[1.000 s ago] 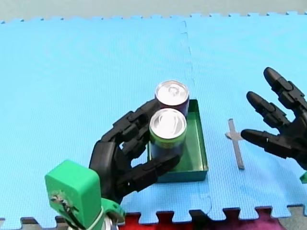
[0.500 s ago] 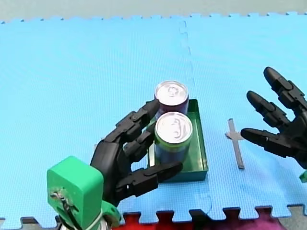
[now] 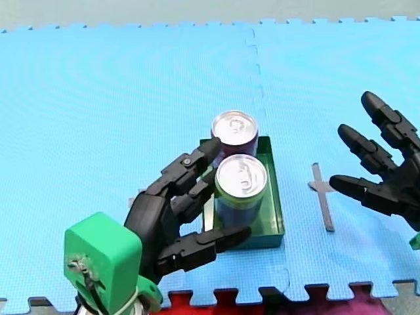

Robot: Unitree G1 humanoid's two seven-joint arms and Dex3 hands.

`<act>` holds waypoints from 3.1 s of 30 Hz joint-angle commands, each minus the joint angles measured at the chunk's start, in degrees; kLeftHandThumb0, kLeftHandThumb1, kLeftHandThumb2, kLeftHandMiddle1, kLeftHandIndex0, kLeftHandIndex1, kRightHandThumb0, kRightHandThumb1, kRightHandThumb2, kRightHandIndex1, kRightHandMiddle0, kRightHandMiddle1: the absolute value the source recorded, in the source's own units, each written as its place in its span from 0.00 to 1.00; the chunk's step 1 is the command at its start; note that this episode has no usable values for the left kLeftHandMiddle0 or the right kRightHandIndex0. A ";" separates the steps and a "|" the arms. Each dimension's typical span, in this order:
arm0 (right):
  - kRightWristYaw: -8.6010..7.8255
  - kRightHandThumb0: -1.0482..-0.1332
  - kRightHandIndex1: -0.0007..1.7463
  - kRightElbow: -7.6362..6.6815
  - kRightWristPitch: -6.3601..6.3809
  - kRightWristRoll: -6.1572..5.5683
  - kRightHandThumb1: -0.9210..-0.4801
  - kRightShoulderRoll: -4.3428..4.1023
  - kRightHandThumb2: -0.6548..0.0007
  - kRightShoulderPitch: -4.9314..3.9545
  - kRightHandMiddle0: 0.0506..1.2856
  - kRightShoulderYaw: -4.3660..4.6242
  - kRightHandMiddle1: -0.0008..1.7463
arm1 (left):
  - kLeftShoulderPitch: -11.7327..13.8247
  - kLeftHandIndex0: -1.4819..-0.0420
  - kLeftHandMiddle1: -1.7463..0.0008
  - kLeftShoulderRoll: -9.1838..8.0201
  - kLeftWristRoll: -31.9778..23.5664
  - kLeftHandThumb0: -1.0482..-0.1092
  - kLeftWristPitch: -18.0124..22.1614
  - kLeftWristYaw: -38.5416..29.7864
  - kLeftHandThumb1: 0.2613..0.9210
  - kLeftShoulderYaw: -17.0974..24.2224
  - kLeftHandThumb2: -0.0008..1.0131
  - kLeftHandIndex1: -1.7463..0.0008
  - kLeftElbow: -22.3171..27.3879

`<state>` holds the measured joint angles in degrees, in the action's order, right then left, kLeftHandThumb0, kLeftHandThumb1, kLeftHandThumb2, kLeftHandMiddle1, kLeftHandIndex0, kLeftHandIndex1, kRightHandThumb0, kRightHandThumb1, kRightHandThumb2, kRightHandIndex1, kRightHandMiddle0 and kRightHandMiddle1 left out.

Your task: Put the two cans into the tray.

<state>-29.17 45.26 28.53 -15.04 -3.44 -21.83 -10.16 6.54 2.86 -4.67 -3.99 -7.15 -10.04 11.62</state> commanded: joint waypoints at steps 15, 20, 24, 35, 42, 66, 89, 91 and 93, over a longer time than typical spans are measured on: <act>-0.63 0.50 0.00 0.15 -0.08 -0.49 0.52 -0.10 1.00 -0.03 0.22 -0.34 0.00 | 1.81 0.82 1.00 -2.44 5.61 0.12 4.62 2.74 0.56 1.02 0.01 1.00 -1.45; -0.57 0.49 0.00 0.27 0.02 -0.33 0.52 -0.26 1.00 -0.05 0.22 -0.34 0.00 | 1.89 0.82 1.00 -2.08 5.08 0.10 6.91 3.03 0.57 2.03 0.00 1.00 -3.26; -0.51 0.49 0.00 -0.03 -0.09 -0.15 0.51 -0.39 1.00 0.07 0.22 -0.22 0.00 | 2.16 0.81 1.00 -2.01 5.46 0.09 7.81 3.60 0.57 2.63 0.00 1.00 -3.41; -0.64 0.47 0.00 0.03 -0.23 -0.23 0.51 -0.44 1.00 0.07 0.22 -0.23 0.00 | 3.73 0.80 1.00 -2.98 4.19 0.06 9.78 2.34 0.58 4.37 0.00 1.00 -3.14; -0.97 0.46 0.00 0.36 -0.24 -0.39 0.51 -0.59 1.00 -0.10 0.22 -0.42 0.00 | 5.14 0.79 1.00 -4.26 2.76 0.06 12.44 0.78 0.58 6.13 0.00 1.00 -3.79; -1.38 0.42 0.00 -0.20 -0.89 -0.46 0.51 -0.96 1.00 0.17 0.22 -0.47 0.00 | 3.07 0.76 0.99 -9.41 -2.48 0.02 26.14 -2.84 0.61 17.05 0.01 0.99 -15.31; -2.43 0.36 0.00 0.72 -0.50 -0.67 0.52 -1.46 1.00 -0.18 0.23 -0.85 0.00 | -0.79 0.66 0.99 -7.94 -4.62 0.07 33.21 0.32 0.58 22.71 0.00 0.99 -23.79; -2.42 0.36 0.00 0.78 -0.44 -0.64 0.52 -1.41 1.00 -0.21 0.23 -0.87 0.00 | -1.35 0.66 0.99 -7.98 -4.91 0.08 34.11 0.25 0.58 23.05 0.00 0.99 -25.07; -2.41 0.35 0.00 0.90 -0.35 -0.61 0.52 -1.38 1.00 -0.24 0.23 -0.88 0.00 | -1.67 0.65 0.99 -8.00 -4.72 0.09 34.67 0.51 0.57 23.19 0.00 0.99 -25.71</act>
<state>-31.57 46.06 27.92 -15.52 -4.56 -21.94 -10.86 5.25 -5.02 -9.33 30.11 -6.80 12.77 -13.47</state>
